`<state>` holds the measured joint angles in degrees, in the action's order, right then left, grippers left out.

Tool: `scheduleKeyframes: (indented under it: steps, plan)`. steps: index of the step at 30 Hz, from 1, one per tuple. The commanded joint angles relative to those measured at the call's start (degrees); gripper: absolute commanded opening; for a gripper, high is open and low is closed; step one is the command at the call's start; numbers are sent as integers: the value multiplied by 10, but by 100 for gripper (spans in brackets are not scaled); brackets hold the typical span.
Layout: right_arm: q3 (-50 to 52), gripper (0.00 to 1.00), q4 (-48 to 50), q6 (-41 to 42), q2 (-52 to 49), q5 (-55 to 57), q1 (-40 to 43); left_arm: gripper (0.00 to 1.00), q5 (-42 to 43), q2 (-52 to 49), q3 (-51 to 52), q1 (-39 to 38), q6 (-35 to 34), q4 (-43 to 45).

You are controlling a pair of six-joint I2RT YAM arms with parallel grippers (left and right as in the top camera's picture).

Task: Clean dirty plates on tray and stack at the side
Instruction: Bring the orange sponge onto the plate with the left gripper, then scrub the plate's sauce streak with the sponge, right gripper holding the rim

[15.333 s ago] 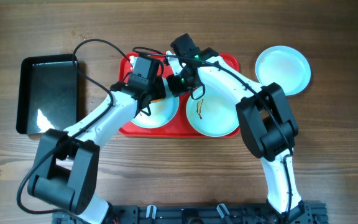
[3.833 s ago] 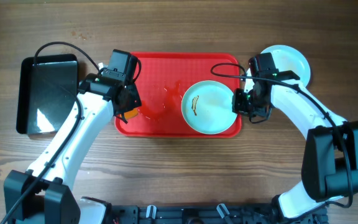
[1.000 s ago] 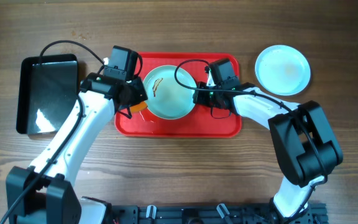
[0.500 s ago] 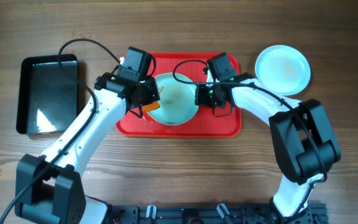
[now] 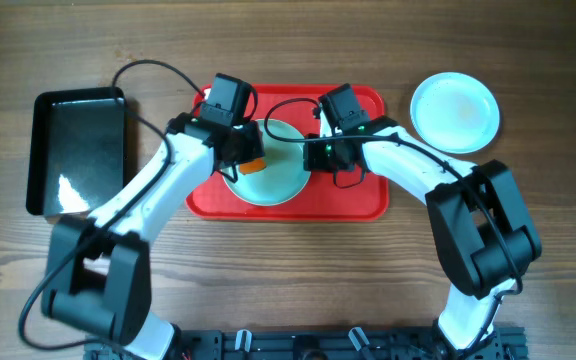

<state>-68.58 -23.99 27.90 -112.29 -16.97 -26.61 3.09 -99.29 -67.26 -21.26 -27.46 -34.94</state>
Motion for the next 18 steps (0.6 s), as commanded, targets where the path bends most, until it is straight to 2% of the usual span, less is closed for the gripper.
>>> scheduleKeyframes:
  steps: [1,14,18]
  plan:
    - [-16,4,3,-10,-8,9,0,4,26,-34,-5,-5,26,20]
    - [-16,4,2,-9,-8,9,0,4,26,-98,-5,-42,31,67]
    - [-16,4,-12,-25,-8,9,0,4,-1,-120,-5,-45,33,75]
